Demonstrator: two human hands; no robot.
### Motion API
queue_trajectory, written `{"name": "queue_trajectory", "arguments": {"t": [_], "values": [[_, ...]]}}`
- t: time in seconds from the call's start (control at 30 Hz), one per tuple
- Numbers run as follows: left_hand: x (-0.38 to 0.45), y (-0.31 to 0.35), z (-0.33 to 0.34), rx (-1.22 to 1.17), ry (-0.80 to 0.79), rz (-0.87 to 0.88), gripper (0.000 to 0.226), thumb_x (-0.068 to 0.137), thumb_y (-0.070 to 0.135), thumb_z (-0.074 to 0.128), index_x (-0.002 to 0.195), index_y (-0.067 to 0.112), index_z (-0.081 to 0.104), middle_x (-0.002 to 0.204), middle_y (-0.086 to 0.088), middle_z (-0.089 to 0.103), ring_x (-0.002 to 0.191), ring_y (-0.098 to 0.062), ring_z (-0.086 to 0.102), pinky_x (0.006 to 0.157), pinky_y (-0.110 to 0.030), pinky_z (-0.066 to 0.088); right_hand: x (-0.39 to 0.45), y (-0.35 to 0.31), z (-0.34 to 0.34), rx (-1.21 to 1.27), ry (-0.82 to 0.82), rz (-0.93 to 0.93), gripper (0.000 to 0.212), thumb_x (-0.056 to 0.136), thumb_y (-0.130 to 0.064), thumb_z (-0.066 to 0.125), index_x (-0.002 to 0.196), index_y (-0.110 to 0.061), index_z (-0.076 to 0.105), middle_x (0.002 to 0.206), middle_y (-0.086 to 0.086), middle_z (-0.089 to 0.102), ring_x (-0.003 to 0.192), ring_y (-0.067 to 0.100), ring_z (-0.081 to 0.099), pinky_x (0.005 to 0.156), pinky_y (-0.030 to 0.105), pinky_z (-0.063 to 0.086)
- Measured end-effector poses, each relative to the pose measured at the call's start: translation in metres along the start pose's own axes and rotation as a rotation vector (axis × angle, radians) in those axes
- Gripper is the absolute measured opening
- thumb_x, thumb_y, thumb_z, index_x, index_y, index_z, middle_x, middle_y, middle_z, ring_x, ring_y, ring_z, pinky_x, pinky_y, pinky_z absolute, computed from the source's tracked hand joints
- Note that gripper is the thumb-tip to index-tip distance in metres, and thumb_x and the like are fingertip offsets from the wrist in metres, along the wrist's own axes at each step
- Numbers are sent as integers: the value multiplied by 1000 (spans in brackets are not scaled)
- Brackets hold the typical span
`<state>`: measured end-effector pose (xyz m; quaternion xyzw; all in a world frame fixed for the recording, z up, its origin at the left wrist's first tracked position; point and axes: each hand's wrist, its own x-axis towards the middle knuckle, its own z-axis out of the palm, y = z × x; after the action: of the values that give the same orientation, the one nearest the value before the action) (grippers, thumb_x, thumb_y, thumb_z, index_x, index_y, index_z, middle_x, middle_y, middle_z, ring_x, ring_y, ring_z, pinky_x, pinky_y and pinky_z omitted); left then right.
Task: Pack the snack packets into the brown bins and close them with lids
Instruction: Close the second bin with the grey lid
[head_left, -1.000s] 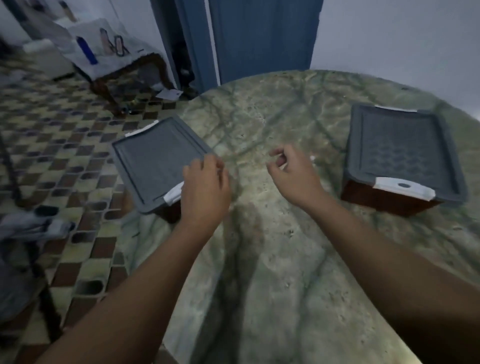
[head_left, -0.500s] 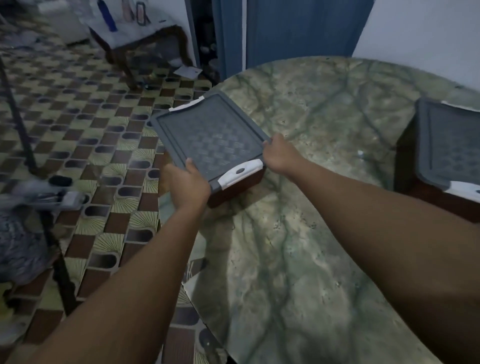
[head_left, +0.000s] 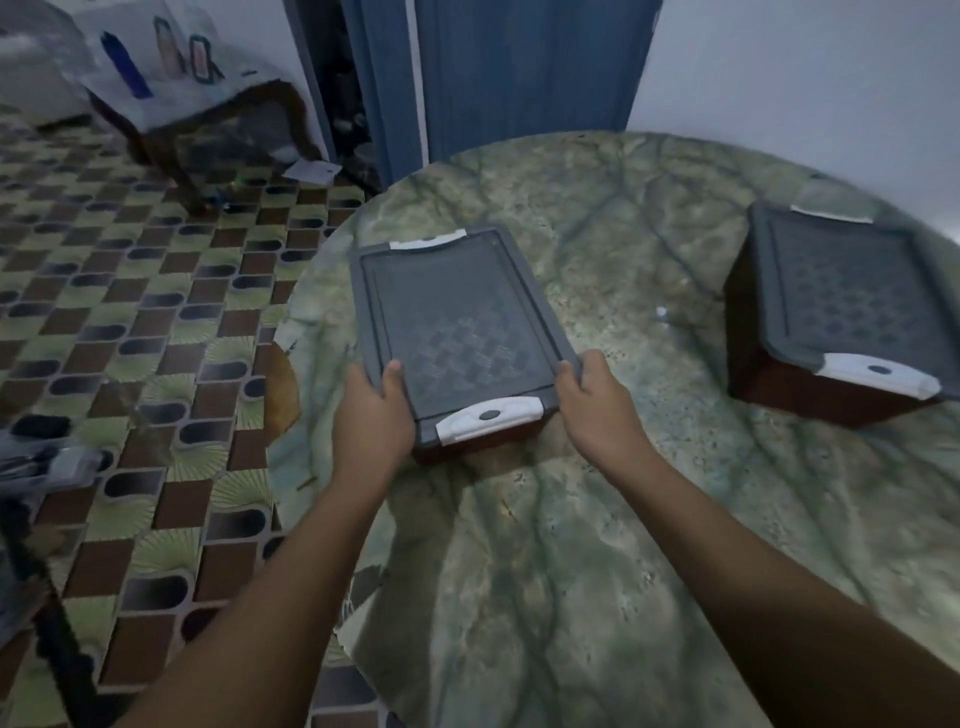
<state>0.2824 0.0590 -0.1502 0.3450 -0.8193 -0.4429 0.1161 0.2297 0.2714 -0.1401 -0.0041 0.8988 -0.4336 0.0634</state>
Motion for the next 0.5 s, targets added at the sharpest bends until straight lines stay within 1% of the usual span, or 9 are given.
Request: {"name": "queue_trajectory", "arguments": {"t": [0.07, 0.13, 0.17, 0.2, 0.27, 0.37, 0.43, 0.5], "values": [[-9, 7, 13, 13, -76, 60, 39, 106, 49, 41, 112, 11, 48, 105, -11, 61, 96, -32, 60, 74, -39, 46, -14, 18, -17, 27, 68, 37, 25, 109, -37, 40, 102, -14, 47, 86, -3, 58, 74, 8, 54, 57, 27, 36], [-18, 16, 25, 28, -136, 123, 39, 106, 47, 42, 107, 9, 48, 103, -12, 61, 95, -33, 60, 69, -37, 39, -28, 32, -31, 51, 126, 86, 25, 108, -38, 42, 103, -15, 50, 88, -4, 59, 77, 4, 55, 59, 23, 37], [-20, 21, 33, 31, -169, 153, 39, 106, 47, 43, 106, 8, 48, 104, -13, 62, 95, -33, 60, 70, -36, 38, -33, 40, -38, 62, 159, 114, 25, 108, -39, 42, 103, -16, 51, 89, -5, 59, 79, 4, 55, 61, 24, 38], [-21, 26, 41, 31, -202, 172, 39, 105, 47, 43, 106, 8, 49, 104, -12, 62, 96, -32, 60, 71, -36, 39, -39, 47, -44, 77, 192, 138, 24, 107, -40, 43, 103, -17, 51, 90, -6, 60, 81, 6, 57, 63, 28, 40], [-19, 38, 58, 33, -270, 207, 40, 105, 49, 43, 107, 11, 51, 104, -7, 62, 95, -29, 60, 74, -36, 42, -47, 57, -53, 119, 252, 171, 22, 107, -41, 44, 100, -21, 51, 91, -6, 62, 84, 11, 60, 67, 32, 42], [-8, 56, 82, 57, -332, 266, 39, 105, 50, 43, 110, 13, 53, 105, -3, 60, 95, -26, 58, 77, -36, 42, -45, 62, -61, 161, 330, 215, 23, 107, -38, 44, 100, -17, 51, 89, -6, 62, 83, 12, 60, 65, 27, 41], [6, 66, 97, 64, -357, 283, 40, 104, 52, 43, 107, 12, 53, 106, -7, 63, 97, -29, 60, 79, -38, 46, -35, 63, -64, 160, 363, 232, 27, 107, -38, 43, 100, -13, 49, 88, -1, 61, 81, 14, 59, 64, 32, 41], [21, 75, 112, 61, -372, 295, 43, 103, 53, 44, 105, 11, 54, 110, -16, 66, 101, -35, 63, 87, -45, 51, -21, 62, -67, 145, 383, 241, 30, 107, -38, 41, 104, -9, 48, 86, 0, 58, 74, 9, 53, 63, 37, 36]]}}
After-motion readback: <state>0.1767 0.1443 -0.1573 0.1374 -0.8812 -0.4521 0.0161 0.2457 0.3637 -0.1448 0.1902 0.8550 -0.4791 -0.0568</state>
